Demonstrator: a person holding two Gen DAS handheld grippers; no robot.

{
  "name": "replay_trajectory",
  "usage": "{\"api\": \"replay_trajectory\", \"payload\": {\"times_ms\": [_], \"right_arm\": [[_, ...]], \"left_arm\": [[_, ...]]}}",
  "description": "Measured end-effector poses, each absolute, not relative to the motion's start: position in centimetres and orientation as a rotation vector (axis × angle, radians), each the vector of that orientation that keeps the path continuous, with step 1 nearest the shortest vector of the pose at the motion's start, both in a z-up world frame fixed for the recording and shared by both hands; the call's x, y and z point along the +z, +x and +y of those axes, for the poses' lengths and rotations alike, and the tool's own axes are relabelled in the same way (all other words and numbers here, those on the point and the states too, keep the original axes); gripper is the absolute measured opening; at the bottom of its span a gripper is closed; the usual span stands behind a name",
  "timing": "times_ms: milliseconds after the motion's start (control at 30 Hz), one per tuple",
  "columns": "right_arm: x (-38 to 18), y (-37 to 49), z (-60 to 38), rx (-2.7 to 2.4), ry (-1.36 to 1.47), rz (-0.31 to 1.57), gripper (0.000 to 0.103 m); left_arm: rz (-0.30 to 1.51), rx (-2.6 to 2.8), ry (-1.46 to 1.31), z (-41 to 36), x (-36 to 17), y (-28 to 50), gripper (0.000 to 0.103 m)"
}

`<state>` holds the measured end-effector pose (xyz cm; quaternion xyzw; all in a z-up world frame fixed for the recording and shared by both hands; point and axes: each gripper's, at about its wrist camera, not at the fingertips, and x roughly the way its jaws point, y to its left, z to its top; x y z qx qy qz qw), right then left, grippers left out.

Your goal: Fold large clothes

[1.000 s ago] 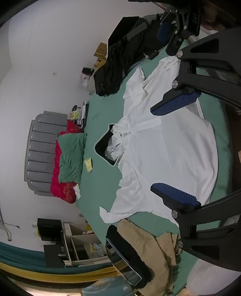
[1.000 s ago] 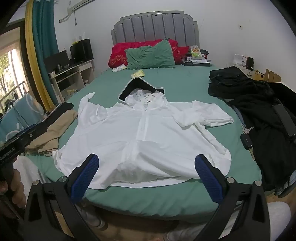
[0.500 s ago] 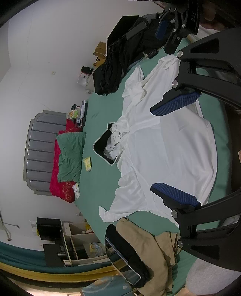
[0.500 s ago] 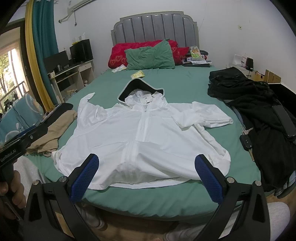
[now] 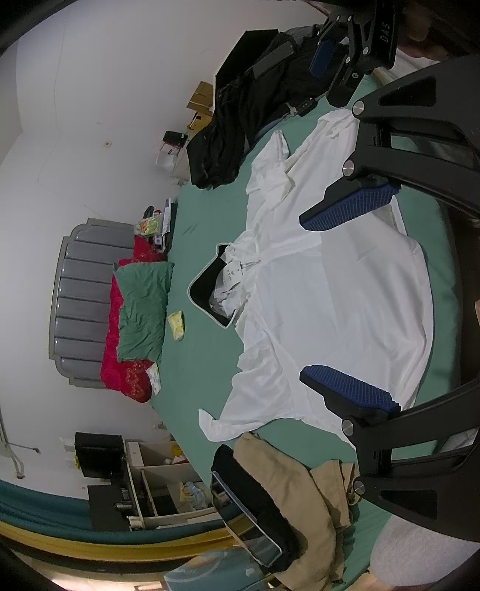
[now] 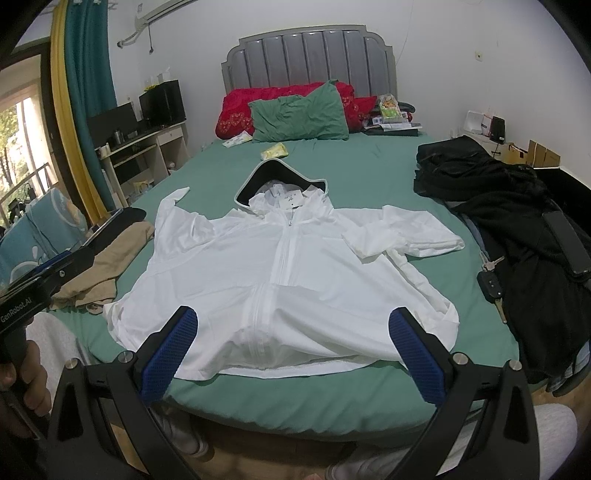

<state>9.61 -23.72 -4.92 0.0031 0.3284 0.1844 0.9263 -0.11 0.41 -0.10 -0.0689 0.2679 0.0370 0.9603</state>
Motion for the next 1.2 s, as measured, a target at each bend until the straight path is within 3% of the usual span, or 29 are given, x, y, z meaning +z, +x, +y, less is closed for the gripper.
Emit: {"api": "replay_trajectory", "payload": {"times_ms": [1200], "right_arm": [[-4.90, 9.66, -23.60, 0.376, 0.002, 0.671, 0.102]], "left_arm": [[0.537, 0.081, -0.139, 0.30, 0.17, -0.17, 0.078]]}}
